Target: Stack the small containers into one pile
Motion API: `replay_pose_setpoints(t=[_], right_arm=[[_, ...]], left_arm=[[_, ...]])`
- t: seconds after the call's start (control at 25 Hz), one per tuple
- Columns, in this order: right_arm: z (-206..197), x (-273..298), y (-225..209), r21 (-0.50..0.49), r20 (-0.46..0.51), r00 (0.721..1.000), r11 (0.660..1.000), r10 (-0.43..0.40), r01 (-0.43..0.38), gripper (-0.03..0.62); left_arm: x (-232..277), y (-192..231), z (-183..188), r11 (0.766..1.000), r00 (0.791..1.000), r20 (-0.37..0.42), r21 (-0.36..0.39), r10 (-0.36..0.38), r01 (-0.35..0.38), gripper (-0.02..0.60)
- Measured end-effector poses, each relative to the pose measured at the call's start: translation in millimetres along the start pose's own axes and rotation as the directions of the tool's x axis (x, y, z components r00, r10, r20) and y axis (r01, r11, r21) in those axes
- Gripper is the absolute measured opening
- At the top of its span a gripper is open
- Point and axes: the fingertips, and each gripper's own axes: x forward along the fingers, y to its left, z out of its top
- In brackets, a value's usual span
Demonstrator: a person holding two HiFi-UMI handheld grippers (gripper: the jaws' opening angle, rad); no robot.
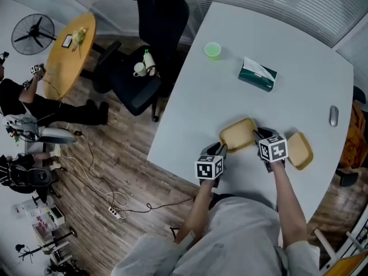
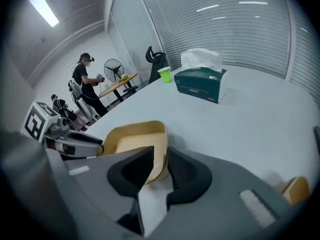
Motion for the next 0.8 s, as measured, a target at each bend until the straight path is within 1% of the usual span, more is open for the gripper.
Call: replay_pose_setpoints(t=[0.12, 0.28, 0.48, 0.64, 0.8], right_arm=[[-3, -10, 1, 0.030, 0.019, 1.000, 1.000, -0.001, 0.001, 0.087], [-9, -28, 0, 0.094, 0.051, 0.999, 0.996, -0.010, 0.005, 0.091], [-14, -56, -6, 0.175, 0.127, 0.991, 0.985, -0.037, 0.014, 0.092], [-19, -81, -17, 0.240, 0.185, 0.980, 0.970, -0.079, 0.033, 0.092], [-34, -101, -36, 0.305, 0.231, 0.965, 0.951, -0.125, 0.050, 0.093]], left_arm=[[1, -3, 4, 0.999, 1.000, -0.010, 0.035, -0.002, 0.003, 0.114], [0, -12, 11, 0.998, 1.000, -0.010, 0.069, -0.013, 0.014, 0.114], [4, -31, 26, 0.991, 0.999, -0.013, 0.126, -0.052, 0.053, 0.114], [11, -54, 35, 0.977, 0.996, -0.031, 0.193, -0.086, 0.090, 0.114], [25, -81, 37, 0.951, 0.991, -0.060, 0.281, -0.120, 0.132, 0.114]])
